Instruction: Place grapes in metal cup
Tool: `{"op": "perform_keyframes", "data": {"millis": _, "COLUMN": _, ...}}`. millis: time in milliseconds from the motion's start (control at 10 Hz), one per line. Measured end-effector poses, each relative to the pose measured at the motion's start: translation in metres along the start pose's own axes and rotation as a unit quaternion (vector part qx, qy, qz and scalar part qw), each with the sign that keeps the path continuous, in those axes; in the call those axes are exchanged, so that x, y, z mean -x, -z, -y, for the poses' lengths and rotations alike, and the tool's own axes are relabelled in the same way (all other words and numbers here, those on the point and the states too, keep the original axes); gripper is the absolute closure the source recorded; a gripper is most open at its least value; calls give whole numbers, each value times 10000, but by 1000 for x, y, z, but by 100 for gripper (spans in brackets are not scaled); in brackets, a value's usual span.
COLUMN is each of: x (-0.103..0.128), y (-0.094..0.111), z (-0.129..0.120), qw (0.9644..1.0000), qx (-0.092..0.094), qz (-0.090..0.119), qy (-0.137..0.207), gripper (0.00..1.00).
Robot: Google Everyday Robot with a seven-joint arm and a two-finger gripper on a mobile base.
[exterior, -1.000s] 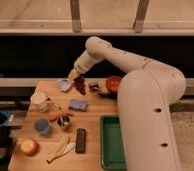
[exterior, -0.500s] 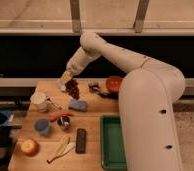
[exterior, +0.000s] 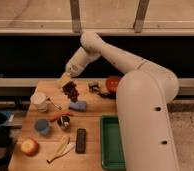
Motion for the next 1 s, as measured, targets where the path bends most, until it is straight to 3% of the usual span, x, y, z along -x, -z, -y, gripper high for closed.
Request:
{"op": "perform_keyframes", "data": {"millis": 400, "x": -2, "y": -2, "z": -5, "qw": 10000, "qx": 43, "qz": -62, "qy": 60, "gripper": 100}}
{"op": "perform_keyframes", "data": {"millis": 1000, "x": -8, "y": -50, "z": -75, "qw": 9976, "qx": 472, "qz": -297, "qy": 408, "gripper": 100}}
